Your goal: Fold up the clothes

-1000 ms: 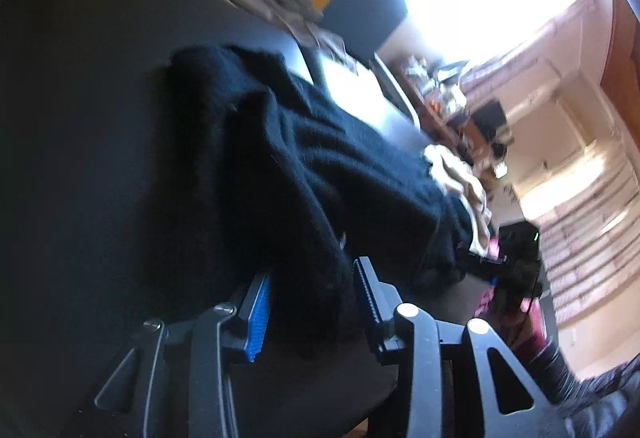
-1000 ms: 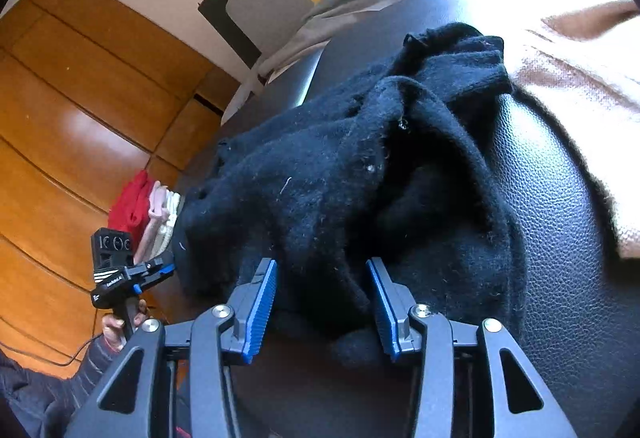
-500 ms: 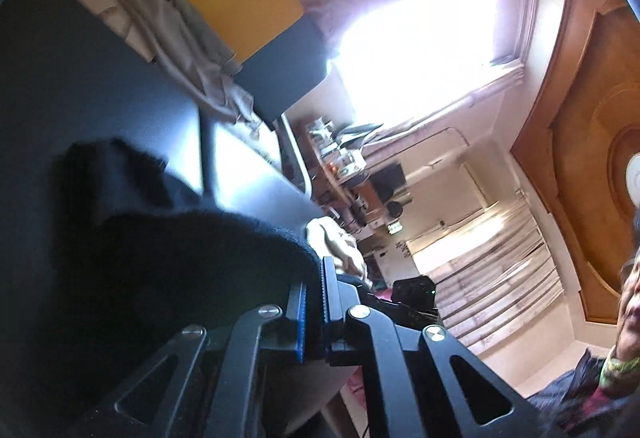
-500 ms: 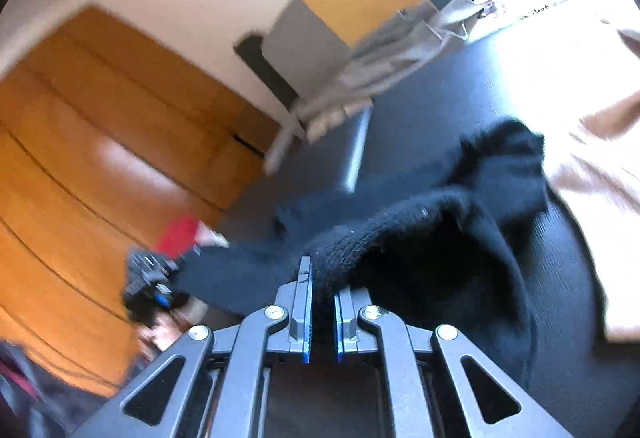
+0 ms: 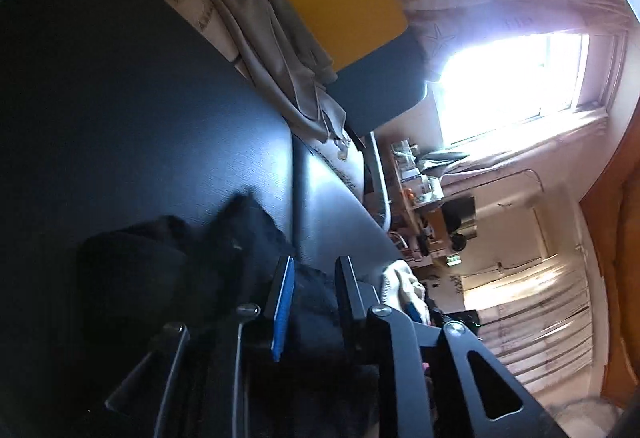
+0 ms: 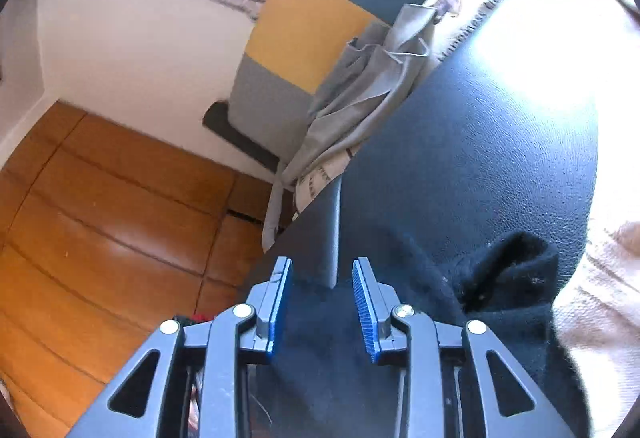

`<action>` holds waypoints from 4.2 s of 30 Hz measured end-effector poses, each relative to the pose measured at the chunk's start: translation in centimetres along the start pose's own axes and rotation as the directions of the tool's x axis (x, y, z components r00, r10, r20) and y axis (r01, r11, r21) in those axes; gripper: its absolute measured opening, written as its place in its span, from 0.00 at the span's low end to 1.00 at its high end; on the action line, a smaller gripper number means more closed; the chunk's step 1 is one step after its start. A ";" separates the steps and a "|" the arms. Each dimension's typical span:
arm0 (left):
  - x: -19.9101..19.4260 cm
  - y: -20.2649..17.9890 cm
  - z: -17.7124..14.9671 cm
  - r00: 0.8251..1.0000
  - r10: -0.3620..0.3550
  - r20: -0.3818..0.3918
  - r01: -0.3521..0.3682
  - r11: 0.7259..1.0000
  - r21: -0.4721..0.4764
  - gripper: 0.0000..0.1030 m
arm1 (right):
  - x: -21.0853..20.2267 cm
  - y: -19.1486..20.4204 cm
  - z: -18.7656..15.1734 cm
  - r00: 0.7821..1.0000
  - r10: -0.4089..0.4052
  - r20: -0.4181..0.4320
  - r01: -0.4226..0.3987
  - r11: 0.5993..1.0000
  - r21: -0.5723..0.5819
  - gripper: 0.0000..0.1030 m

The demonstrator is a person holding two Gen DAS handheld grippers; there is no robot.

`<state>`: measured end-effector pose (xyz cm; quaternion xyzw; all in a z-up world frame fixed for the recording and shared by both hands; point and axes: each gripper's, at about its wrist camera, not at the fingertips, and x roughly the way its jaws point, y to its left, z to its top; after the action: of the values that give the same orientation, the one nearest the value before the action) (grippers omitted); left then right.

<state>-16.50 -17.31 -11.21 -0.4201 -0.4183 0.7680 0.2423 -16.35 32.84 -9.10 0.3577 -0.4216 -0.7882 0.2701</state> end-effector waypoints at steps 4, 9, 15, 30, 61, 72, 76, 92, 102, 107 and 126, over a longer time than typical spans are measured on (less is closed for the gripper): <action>-1.0 0.9 -0.8 0.991 0.132 0.037 -0.134 0.987 0.093 0.21 | -2.5 0.8 -1.3 0.995 -0.099 -0.009 0.097 0.987 -0.128 0.38; -1.9 1.8 -2.4 0.978 0.205 0.024 -0.206 0.960 0.189 0.23 | -2.6 -0.6 -3.2 0.960 -0.268 -0.084 0.244 0.943 -0.224 0.38; -0.9 0.0 -3.0 0.975 0.220 0.024 -0.215 0.922 0.321 0.29 | -0.2 -0.4 -4.7 0.897 -0.434 -0.079 0.383 0.855 -0.350 0.36; 2.6 0.0 -2.3 0.961 0.247 -0.123 -0.184 0.905 0.385 0.42 | -0.1 -0.4 -5.9 0.860 -0.506 -0.067 0.437 0.798 -0.415 0.27; 0.6 -1.0 -1.3 0.965 0.261 -0.033 -0.240 0.924 0.299 0.21 | 2.9 2.3 -5.0 0.791 -0.606 -0.089 0.435 0.658 -0.614 0.43; 0.3 -3.9 -1.3 0.966 0.256 0.029 -0.243 0.871 0.428 0.04 | -0.6 4.9 -4.7 0.805 -0.594 0.008 0.488 0.654 -0.578 0.05; 2.1 -1.6 0.0 0.926 0.376 0.032 -0.360 0.855 0.374 0.03 | 0.8 1.6 -5.2 0.707 -0.707 -0.008 0.578 0.584 -0.569 0.05; -5.5 1.2 -8.5 0.975 0.217 -0.038 -0.197 0.936 0.290 0.25 | -10.2 1.2 -12.5 0.893 -0.431 -0.131 0.364 0.862 -0.353 0.50; -5.4 1.0 -11.1 0.962 0.265 -0.063 -0.231 0.915 0.331 0.32 | -8.5 0.7 -14.5 0.872 -0.483 -0.080 0.419 0.821 -0.389 0.50; -5.6 1.2 -11.8 0.961 0.266 -0.076 -0.223 0.907 0.358 0.38 | -8.4 -0.4 -14.4 0.874 -0.480 -0.076 0.424 0.830 -0.362 0.56; -8.6 -3.7 -12.0 0.988 0.127 -0.089 -0.070 0.877 0.476 0.02 | -7.7 5.5 -14.9 0.769 -0.638 0.034 0.539 0.618 -0.572 0.08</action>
<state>-1.66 -16.33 -7.85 -0.4136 -0.1822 0.8319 0.3219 0.78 28.68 -7.60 0.4492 -0.0099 -0.8850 0.1221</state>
